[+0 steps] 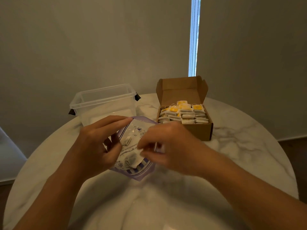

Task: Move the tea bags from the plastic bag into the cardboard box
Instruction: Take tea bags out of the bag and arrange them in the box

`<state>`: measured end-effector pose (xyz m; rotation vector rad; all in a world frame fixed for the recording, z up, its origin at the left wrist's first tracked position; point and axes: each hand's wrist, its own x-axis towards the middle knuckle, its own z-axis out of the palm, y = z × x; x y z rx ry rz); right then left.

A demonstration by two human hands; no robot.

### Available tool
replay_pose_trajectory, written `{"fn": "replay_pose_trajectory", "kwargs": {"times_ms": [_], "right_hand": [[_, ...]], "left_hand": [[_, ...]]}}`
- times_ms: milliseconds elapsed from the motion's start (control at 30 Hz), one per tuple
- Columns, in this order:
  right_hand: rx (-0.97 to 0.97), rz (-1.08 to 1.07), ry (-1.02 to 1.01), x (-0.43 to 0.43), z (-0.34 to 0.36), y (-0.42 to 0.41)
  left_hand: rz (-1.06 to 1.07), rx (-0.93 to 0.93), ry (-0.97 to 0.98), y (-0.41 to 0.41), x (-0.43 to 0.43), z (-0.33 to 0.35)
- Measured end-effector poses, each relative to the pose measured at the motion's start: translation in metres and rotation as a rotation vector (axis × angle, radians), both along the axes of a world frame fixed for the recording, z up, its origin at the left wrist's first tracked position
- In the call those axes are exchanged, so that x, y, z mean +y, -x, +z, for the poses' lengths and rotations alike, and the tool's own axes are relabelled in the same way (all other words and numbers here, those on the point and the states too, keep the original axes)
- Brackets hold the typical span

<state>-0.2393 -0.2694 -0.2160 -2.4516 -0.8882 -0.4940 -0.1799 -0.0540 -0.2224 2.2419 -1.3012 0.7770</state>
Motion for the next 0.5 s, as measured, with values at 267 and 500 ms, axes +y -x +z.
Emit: {"fn": "replay_pose_trajectory", "kwargs": {"times_ms": [267, 500], "right_hand": [[-0.005, -0.100, 0.580, 0.045, -0.017, -0.027], [0.135, -0.166, 0.627, 0.050, -0.023, -0.028]], "left_hand": [[0.000, 0.000, 0.007, -0.002, 0.001, -0.002], [-0.002, -0.002, 0.015, -0.001, 0.001, -0.003]]}}
